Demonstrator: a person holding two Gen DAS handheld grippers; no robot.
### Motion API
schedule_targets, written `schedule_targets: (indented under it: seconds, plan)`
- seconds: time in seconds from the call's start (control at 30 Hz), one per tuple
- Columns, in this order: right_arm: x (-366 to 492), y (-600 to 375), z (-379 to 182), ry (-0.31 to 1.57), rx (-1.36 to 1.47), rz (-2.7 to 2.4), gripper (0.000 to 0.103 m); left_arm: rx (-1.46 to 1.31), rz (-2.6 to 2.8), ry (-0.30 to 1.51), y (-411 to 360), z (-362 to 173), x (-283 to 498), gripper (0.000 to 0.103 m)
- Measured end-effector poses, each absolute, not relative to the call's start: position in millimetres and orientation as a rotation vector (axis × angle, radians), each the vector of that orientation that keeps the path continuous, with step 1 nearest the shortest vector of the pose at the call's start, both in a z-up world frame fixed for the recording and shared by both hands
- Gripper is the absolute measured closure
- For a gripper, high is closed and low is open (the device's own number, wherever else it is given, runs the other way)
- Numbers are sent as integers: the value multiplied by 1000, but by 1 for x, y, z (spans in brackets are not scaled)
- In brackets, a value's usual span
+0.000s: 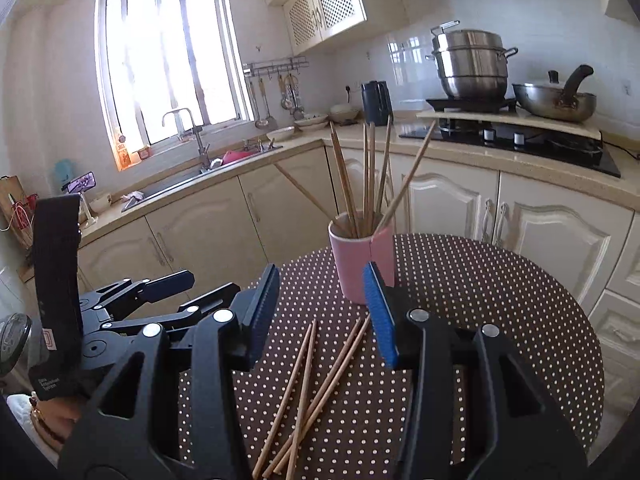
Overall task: Organize utensils
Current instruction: 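Move the open right gripper back toward the chopstick pile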
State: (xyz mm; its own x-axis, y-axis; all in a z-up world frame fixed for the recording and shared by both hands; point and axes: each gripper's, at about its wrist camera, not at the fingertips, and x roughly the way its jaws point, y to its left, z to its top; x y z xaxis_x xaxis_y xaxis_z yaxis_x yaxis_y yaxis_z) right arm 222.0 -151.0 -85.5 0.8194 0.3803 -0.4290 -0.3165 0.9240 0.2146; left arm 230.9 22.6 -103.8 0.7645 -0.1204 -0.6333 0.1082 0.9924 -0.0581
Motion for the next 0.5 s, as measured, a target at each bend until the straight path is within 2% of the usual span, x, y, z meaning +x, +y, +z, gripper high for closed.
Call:
schedule_targets:
  seconds: [0.27, 0.33, 0.4, 0.5]
  plan:
    - [240, -153, -136, 683, 152, 352, 59, -66, -148, 936, 31, -167, 255, 37]
    - [245, -154, -147, 730, 162, 350, 59, -49, -159, 969, 27, -177, 258, 43]
    - [252, -155, -157, 779, 173, 351, 59, -35, -171, 1002, 23, -184, 261, 54]
    - [259, -155, -167, 830, 178, 348, 59, -28, -178, 1032, 19, -193, 264, 59]
